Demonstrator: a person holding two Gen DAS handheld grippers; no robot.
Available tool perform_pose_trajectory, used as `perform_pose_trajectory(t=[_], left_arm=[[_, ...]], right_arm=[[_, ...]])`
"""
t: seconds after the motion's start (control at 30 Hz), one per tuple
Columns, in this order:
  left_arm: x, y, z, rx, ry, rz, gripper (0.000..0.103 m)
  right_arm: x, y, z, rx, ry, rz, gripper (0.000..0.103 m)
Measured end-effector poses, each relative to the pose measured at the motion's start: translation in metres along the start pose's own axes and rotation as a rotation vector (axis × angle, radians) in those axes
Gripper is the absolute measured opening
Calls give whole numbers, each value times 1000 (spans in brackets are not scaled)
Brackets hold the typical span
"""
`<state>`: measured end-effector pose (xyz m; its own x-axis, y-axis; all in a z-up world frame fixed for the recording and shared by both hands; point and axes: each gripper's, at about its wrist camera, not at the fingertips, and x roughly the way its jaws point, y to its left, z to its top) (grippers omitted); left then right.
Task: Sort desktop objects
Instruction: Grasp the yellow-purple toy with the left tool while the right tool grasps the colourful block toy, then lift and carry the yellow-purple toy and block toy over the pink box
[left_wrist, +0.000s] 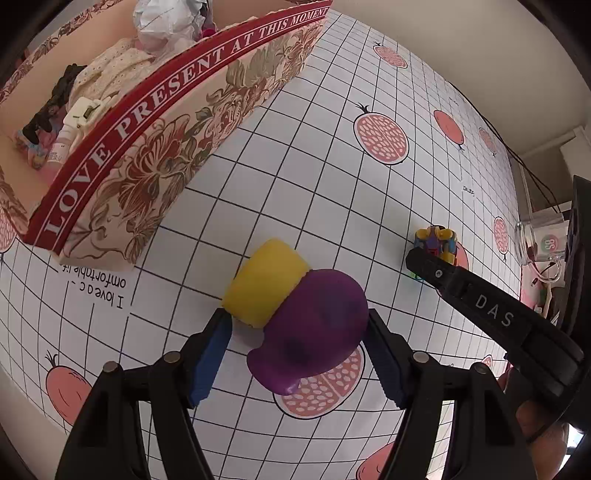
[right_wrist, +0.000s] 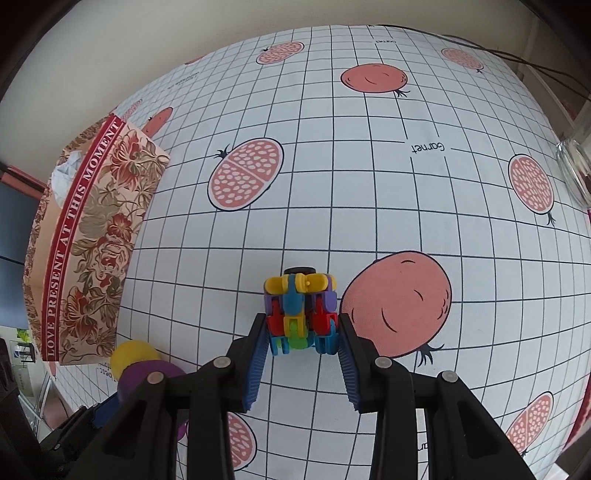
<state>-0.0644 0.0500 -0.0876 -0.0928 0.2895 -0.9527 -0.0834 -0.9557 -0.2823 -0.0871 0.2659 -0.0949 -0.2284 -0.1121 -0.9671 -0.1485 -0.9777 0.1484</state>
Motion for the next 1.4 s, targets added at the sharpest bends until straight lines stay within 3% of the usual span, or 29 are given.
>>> perform_pose_trajectory(t=[0.63, 0.87, 0.93, 1.03, 1.4], left_arm=[[-7, 12, -3, -51, -44, -26, 64], [-19, -3, 0, -53, -82, -43, 64], [-24, -11, 6, -55, -97, -65, 64], [-30, -18, 14, -58, -121, -94, 64], [-11, -19, 40, -119, -93, -34, 64]], right_arm=[[-5, -2, 2, 15, -7, 20, 39], [-36, 5, 9, 40, -116, 30, 36], [-50, 11, 17, 26, -176, 33, 25], [-56, 13, 26, 21, -226, 41, 24], [-43, 16, 41, -37, -166, 4, 28]])
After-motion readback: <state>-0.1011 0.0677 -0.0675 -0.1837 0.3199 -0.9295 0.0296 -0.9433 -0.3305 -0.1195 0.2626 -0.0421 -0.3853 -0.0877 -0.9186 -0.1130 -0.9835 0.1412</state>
